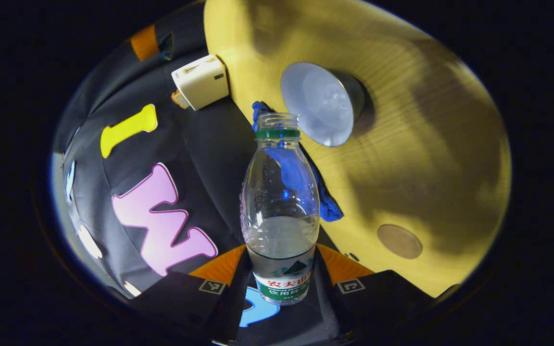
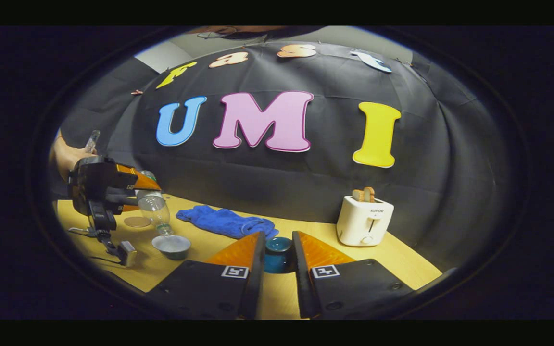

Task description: Open the teacup lid with one hand, grasp the water bottle and pour water into the teacup with the other hand; after pouring, place the water bottle on the coaster and then close the teacup lid.

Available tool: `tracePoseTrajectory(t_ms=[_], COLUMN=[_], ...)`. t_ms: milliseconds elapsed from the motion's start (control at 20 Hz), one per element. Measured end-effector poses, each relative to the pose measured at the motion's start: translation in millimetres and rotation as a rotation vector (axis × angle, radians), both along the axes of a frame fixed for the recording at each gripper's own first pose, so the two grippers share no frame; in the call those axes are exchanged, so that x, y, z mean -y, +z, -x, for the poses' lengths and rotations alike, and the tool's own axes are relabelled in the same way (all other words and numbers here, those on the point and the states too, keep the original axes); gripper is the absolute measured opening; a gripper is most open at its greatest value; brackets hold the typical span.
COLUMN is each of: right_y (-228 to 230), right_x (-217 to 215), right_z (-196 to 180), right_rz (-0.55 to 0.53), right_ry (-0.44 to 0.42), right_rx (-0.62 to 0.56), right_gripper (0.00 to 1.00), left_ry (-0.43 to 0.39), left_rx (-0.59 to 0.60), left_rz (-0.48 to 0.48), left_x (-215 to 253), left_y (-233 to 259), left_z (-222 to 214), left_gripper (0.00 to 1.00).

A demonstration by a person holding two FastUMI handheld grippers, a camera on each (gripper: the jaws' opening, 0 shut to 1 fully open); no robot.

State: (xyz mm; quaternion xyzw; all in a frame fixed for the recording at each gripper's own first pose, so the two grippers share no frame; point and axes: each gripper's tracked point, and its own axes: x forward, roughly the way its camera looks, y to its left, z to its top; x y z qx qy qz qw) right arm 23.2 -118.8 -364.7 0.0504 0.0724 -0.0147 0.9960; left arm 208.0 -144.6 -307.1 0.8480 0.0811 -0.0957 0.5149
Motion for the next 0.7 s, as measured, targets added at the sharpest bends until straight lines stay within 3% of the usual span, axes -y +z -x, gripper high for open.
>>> tracePoseTrajectory(t_ms=[150, 250, 400, 600, 700], right_y=[0.6, 2.3, 4.5, 16.0, 18.9], right_x=[-0.4, -1.3, -6.6, -21.8, -28.2], right_z=[0.7, 0.4, -2.1, -12.2, -16.0], right_rz=[-0.001, -0.002, -0.002, -0.018, -0.018], right_ry=[-0.005, -0.006, -0.003, 0.006, 0.008], right_rx=[-0.003, -0.002, -0.003, 0.005, 0.005], right_gripper=[0.28, 0.28, 0.28, 0.28, 0.33], left_ry=[0.032, 0.066, 0.110, 0.161, 0.170], left_rx=[-0.050, -0.096, -0.146, -0.166, -0.178], left_rz=[0.107, 0.235, 0.462, 0.909, 1.055], left_x=[-2.3, -5.6, -2.0, -7.9, -14.4], left_y=[-13.9, -24.8, -31.8, -18.3, -15.9], left_z=[6.8, 12.6, 24.1, 28.9, 33.0], left_gripper=[0.68, 0.69, 0.69, 0.69, 0.69])
